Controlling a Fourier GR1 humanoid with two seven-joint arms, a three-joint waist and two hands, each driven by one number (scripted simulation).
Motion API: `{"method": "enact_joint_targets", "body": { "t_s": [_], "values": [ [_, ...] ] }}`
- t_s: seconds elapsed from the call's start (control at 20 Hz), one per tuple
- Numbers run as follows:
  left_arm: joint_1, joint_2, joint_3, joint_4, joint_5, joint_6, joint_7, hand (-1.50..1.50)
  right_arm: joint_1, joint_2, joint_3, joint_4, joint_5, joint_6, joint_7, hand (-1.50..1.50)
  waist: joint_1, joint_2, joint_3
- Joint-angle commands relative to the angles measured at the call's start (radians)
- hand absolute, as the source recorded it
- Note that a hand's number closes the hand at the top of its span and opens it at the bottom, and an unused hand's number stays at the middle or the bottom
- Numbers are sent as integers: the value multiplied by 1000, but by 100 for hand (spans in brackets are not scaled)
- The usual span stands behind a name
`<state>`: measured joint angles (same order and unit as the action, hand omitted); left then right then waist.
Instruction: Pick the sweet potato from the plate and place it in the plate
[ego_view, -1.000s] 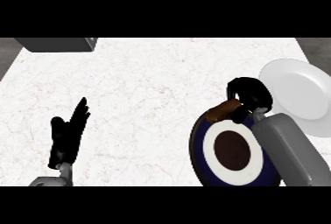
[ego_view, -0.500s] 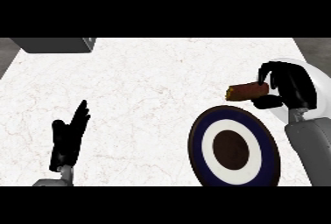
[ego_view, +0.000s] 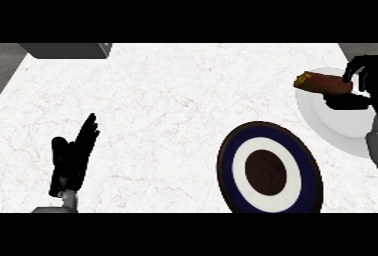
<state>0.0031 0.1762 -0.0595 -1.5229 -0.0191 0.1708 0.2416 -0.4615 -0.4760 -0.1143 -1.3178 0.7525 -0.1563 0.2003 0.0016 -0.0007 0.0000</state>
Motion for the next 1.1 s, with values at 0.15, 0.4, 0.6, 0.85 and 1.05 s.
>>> {"method": "enact_joint_targets", "body": {
  "t_s": [0.15,0.4,0.6,0.85,1.05],
  "values": [
    [-16,-24,-2,34,-38,10,-39,0,-76,-53,-113,299,-18,-57,-128,150,8,3,0],
    [-27,-38,5,57,-26,-8,-40,0,-153,-97,-142,548,-10,-91,-265,150,14,5,1],
    [-78,-39,5,52,-33,-4,20,0,-252,-159,-148,739,9,-28,-290,150,24,9,1],
    [-51,-26,8,35,-28,-24,-7,0,-274,-151,-161,929,3,6,-369,150,38,14,3],
    [-70,-33,15,82,-29,-26,-36,0,-271,-190,-126,1015,32,143,-388,150,38,17,3]
  ]
}}
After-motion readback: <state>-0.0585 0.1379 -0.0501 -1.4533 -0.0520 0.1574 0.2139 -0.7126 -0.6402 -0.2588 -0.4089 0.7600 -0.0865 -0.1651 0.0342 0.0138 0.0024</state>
